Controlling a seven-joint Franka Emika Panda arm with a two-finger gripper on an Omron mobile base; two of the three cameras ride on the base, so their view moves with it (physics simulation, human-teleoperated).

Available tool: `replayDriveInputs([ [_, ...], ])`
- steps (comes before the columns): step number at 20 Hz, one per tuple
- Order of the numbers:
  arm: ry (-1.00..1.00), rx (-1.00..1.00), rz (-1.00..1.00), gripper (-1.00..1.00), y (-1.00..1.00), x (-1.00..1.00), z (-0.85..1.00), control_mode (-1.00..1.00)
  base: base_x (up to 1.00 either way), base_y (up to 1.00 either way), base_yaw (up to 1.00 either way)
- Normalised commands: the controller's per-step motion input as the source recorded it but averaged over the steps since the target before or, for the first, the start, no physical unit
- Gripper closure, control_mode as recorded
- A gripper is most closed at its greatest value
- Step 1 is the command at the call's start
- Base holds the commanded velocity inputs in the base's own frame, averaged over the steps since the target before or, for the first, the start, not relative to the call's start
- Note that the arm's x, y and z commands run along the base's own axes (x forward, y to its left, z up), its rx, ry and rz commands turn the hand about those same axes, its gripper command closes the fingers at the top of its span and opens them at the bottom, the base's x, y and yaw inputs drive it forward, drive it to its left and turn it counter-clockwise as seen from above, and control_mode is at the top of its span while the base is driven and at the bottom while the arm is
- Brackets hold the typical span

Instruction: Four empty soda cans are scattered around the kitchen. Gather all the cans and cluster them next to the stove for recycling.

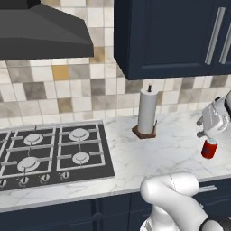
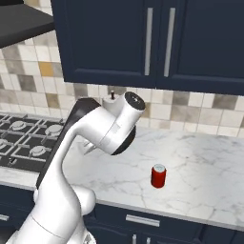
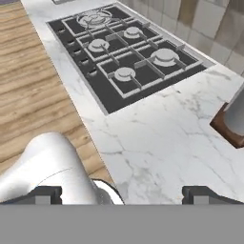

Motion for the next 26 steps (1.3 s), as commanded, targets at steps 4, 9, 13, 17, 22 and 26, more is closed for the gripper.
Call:
replayDriveInputs([
  [4,-0.22,0.00,0.46,-1.00,-0.22,0.04,-0.14,-1.00,0.00,0.00,0.00],
  [9,-0.26,0.00,0.45,-1.00,-0.23,0.04,-0.12,-1.00,0.00,0.00,0.00],
  [13,-0.19,0.00,0.29,-1.00,-0.26,-0.05,-0.02,-1.00,0.00,0.00,0.00],
  [17,-0.01,0.02,0.01,-1.00,-0.13,-0.01,0.00,-1.00,0.00,0.00,0.00],
  [22,0.01,0.16,-0.03,-1.00,-0.34,-0.01,-0.20,-1.00,0.00,0.00,0.00],
  [26,0.00,0.26,-0.08,-1.00,-0.43,0.00,-0.13,-1.00,0.00,0.00,0.00],
])
